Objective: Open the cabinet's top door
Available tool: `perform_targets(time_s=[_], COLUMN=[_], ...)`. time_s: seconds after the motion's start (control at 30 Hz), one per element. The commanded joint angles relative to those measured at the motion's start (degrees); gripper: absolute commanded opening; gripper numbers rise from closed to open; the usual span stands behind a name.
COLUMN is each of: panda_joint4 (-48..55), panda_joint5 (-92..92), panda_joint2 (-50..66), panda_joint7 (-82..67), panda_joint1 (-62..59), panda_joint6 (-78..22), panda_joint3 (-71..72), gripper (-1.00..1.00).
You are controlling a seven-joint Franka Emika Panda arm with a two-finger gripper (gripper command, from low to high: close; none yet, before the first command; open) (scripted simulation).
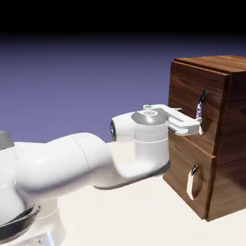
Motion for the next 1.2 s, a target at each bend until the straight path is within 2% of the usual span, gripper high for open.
perform_targets(time_s=[0.0,0.07,0.1,0.27,0.43,0.77,1.07,1.17], panda_joint4=[1.63,4.34,4.34,-3.66,-7.43,-11.00,-11.00,-12.71], panda_joint5=[-0.21,-0.56,-0.56,0.11,-0.29,0.18,-2.95,1.26], panda_joint2=[0.35,0.94,0.94,7.19,16.99,31.52,38.03,37.37], panda_joint7=[0.01,0.04,0.04,8.04,20.50,40.79,55.97,55.25], panda_joint1=[2.08,5.54,5.54,-2.49,-10.86,-31.04,-49.66,-54.92], panda_joint6=[-0.37,-0.98,-0.98,-8.77,-11.32,-11.70,-9.63,-10.12], panda_joint3=[-0.77,-2.06,-2.06,3.43,10.76,30.68,49.21,55.07], gripper=[0.00,0.00,-1.00,-1.00,-1.00,-1.00,-1.00,-1.00])
